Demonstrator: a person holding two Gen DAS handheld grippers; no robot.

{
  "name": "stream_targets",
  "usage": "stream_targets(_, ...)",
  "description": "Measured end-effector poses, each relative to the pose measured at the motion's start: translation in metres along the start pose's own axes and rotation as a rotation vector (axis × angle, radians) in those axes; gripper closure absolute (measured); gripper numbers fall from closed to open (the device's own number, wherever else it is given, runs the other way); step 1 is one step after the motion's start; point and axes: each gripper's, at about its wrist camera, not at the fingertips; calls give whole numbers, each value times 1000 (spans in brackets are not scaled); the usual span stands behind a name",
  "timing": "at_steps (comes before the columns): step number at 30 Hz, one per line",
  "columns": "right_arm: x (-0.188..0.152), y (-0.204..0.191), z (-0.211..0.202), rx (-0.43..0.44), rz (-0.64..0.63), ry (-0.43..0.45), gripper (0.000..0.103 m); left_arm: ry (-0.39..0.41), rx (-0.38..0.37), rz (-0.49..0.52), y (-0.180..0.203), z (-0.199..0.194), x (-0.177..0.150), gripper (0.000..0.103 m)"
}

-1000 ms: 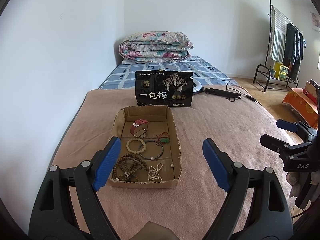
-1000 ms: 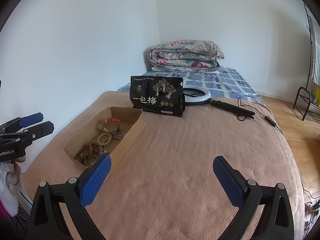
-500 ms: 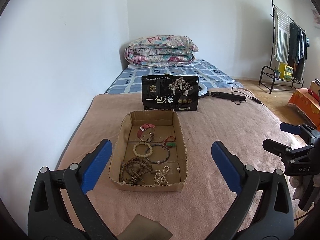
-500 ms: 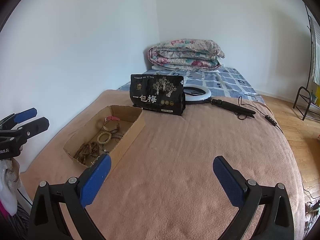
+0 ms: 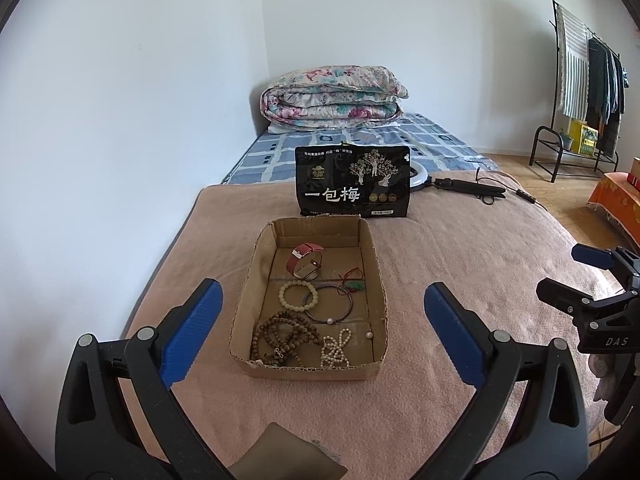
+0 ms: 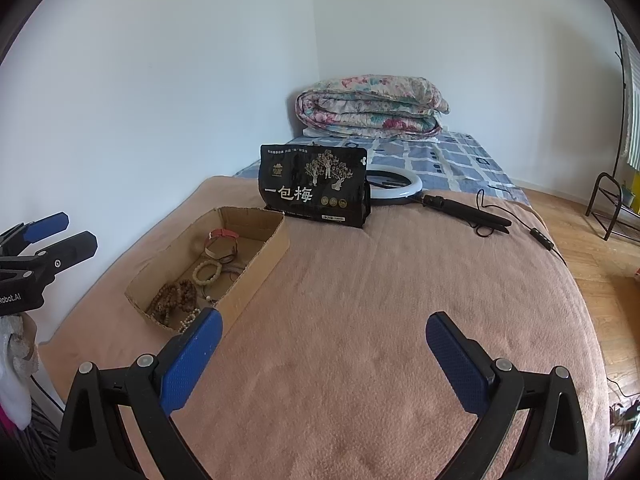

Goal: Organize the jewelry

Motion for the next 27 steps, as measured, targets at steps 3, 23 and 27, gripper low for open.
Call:
stream_targets(3, -1, 0, 0, 1, -2, -3, 0, 4, 5, 5, 1, -1, 0, 1)
stream_targets(23, -5, -2, 3, 4, -15, -14, 0, 1, 9, 8, 1, 0, -1, 0)
stream_targets(27, -6, -2, 5, 4, -20, -22, 0, 1, 12, 11, 1, 0, -1, 0)
Point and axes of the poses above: each gripper's, at about its wrist camera, not at the fingertips, and z roughly the way its jaws point, y to its right, x to its top, and after that the axes turned 7 degrees about y, right-handed
